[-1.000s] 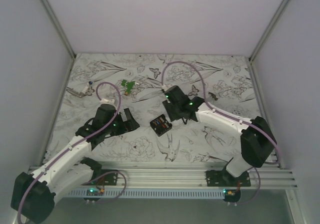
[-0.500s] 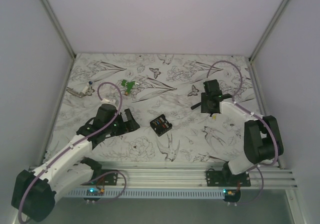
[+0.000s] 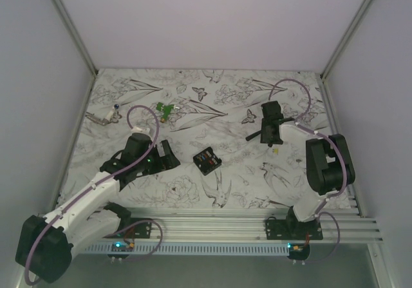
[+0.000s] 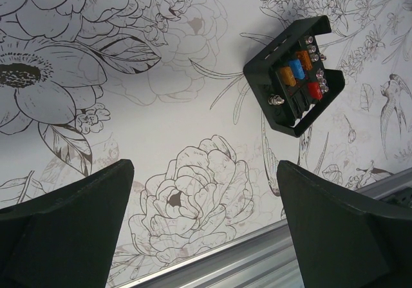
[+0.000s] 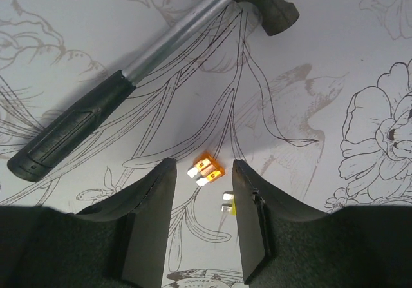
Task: Snap on the fuse box
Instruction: Move the fuse to the center of the board.
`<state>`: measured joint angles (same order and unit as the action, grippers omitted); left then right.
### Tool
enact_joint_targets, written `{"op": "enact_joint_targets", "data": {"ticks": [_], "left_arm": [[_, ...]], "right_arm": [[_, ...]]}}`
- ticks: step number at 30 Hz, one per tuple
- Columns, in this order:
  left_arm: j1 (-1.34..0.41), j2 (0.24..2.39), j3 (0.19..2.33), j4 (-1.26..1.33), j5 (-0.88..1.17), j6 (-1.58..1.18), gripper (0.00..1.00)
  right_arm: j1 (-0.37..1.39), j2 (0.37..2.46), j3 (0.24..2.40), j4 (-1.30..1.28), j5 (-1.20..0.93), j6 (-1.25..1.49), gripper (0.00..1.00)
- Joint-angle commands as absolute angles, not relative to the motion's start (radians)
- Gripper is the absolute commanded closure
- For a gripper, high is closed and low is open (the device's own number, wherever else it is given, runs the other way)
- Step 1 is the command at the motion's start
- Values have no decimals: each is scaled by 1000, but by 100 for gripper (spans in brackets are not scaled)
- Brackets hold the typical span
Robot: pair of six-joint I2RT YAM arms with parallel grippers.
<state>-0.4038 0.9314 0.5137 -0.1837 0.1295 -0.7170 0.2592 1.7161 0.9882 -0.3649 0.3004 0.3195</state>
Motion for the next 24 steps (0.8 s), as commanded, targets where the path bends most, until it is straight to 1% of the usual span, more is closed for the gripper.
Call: {"op": "enact_joint_targets", "data": {"ticks": [1, 12, 15, 24], "left_arm": [[-397, 936, 537, -205, 132, -699, 0], [-397, 913, 528, -205, 144, -703, 0], [-397, 908, 529, -205, 147, -704, 1], [-399, 911, 531, -205, 149, -707, 0]], "right_arm": [[252, 1730, 1021, -348, 350, 327, 54], [233, 1699, 970, -375, 347, 333, 55], [223, 1681, 958, -375, 342, 340, 57], [211, 1665, 975, -358, 256, 335, 56]]}}
